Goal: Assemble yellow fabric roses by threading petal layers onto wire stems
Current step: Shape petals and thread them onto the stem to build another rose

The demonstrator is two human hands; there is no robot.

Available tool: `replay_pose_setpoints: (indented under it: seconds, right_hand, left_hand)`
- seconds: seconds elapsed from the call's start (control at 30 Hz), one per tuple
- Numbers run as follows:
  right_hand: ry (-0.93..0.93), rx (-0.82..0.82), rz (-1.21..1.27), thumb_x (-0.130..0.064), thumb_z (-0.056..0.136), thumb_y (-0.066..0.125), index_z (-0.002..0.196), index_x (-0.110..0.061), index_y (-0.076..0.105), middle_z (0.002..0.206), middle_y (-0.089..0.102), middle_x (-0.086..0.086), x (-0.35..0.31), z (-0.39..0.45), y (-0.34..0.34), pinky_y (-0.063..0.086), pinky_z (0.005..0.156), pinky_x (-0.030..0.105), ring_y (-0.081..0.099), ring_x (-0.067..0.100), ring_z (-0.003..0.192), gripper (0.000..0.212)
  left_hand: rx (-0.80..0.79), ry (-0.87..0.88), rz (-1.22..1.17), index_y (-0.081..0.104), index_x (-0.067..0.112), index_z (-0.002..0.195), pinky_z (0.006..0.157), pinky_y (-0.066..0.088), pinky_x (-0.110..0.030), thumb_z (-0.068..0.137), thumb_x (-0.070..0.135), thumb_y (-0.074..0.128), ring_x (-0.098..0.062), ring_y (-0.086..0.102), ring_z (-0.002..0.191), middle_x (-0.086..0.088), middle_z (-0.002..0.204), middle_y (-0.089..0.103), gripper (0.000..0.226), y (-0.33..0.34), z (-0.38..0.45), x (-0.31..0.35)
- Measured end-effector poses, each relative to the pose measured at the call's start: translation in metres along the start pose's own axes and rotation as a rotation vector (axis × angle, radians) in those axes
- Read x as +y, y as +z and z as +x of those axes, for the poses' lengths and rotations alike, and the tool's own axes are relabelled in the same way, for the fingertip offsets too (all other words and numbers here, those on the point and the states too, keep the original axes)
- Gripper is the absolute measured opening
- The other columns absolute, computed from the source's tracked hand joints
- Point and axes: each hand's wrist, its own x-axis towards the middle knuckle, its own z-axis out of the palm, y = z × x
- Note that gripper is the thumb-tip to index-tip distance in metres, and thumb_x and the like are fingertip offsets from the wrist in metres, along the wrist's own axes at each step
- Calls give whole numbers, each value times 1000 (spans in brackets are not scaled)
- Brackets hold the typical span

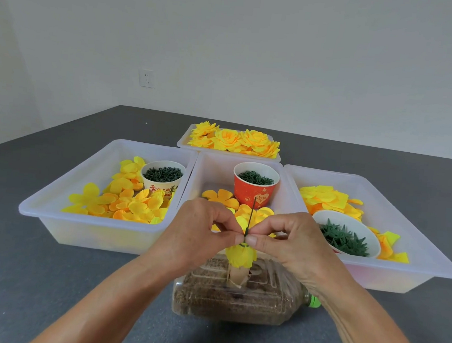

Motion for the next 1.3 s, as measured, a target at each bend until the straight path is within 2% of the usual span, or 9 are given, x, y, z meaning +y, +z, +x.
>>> replay_pose_setpoints:
  seconds: [0.27,0.4,0.63,0.8,0.87,0.97,1.03,1.13,1.3]
  right_hand:
    - [10,-2,11,-10,75,76,70,-18,74,70,70,-4,-1,-1,-1,45,65,11,58,-2,65,10]
    - [18,27,67,-9,77,74,72,-19,74,77,73,0,0,-1,-7,47,72,12,63,2,75,11]
    - [46,36,97,-8,77,74,70,-18,74,72,72,-2,3,-1,-12,46,65,7,62,-1,69,12]
    - [73,29,132,-6,76,74,71,-17,74,73,72,-2,6,1,-12,45,63,6,63,-3,67,11]
    - [82,52,170,-4,77,73,72,-14,73,72,72,0,8,3,-13,46,62,6,62,-3,65,11]
    - [85,62,182,-4,76,73,71,-14,73,71,71,0,11,4,-16,44,60,7,60,-4,63,11]
    - [86,55,176,-5,76,73,69,-16,74,69,71,-3,12,4,-16,44,60,7,60,-4,62,13]
    - [83,47,177,-6,76,74,67,-19,74,66,71,-5,15,5,-16,44,59,7,60,-5,61,16]
    - [74,74,144,-7,76,74,66,-22,72,64,70,-7,21,15,-17,45,60,10,60,-4,62,19]
  left_hand:
    - [-38,-21,-32,73,22,66,73,48,-22,75,9,75,-10,62,73,9,68,67,16,-2,3,0]
    - [-47,-72,-205,74,22,72,78,51,-31,78,7,73,-16,63,74,2,71,70,16,-2,4,1]
    - [-62,-66,-183,74,20,70,76,51,-27,72,11,78,-18,65,80,5,72,70,10,3,4,2]
    - [-72,-74,-178,73,19,67,79,51,-33,72,8,78,-24,64,79,-1,72,69,12,3,6,3]
    - [-107,-107,-246,73,15,69,78,52,-30,74,3,75,-19,64,73,0,71,69,13,1,7,2]
    - [-173,-129,-305,73,9,75,77,53,-24,74,0,74,-13,65,75,-6,74,70,9,-3,6,3]
    - [-160,-89,-214,73,13,73,78,51,-23,68,4,80,-12,63,77,-6,79,71,13,-4,5,2]
    - [-115,14,-46,70,22,71,75,46,-13,66,8,83,-4,61,75,6,76,68,19,-1,3,3]
    - [-134,26,-108,72,19,68,76,48,-14,71,5,78,-13,65,78,0,78,70,16,-3,6,-1]
